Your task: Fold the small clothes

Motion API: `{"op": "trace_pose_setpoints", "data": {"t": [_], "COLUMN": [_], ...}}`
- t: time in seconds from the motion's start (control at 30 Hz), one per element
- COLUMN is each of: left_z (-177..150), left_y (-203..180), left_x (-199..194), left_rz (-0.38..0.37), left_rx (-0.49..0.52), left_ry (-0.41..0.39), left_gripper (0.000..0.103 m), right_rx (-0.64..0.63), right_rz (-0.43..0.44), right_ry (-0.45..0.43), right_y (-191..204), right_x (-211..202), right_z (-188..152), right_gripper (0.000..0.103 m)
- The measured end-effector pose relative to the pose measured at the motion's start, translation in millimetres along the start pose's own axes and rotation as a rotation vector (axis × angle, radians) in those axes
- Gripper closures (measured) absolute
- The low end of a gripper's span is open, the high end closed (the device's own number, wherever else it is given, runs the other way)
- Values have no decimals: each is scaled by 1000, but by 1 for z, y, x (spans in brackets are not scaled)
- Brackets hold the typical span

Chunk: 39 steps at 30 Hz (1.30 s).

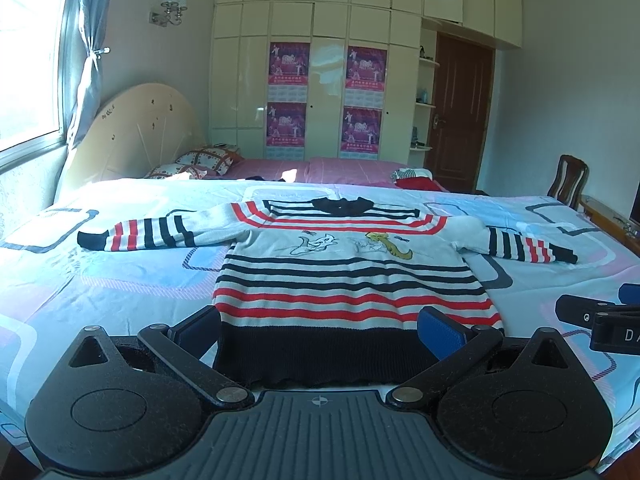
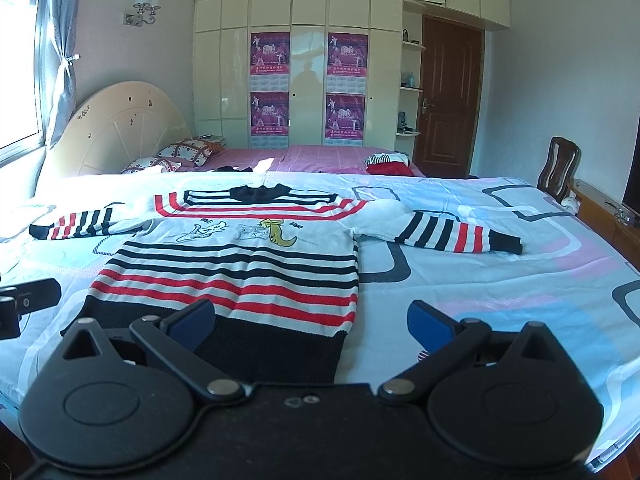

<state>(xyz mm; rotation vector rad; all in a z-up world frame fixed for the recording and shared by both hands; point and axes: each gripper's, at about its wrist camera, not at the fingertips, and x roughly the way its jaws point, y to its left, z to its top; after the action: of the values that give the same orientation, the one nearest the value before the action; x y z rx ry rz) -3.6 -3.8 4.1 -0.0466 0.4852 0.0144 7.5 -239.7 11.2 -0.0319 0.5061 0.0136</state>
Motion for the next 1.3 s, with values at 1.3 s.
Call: {"op": "trace_pose_setpoints", "data": {"t": [1.3], "left_z": [80], "left_y": [23], "left_x": [163], "left_rz": [-150], "left_rx": [13], "left_ry": [17], "left_gripper": [0], "right_rx": [338], "right_rz": [-216], "right_ry": [-134], "right_y": [-138], "right_x": [124], "right_z": [63], "right_gripper": [2]}}
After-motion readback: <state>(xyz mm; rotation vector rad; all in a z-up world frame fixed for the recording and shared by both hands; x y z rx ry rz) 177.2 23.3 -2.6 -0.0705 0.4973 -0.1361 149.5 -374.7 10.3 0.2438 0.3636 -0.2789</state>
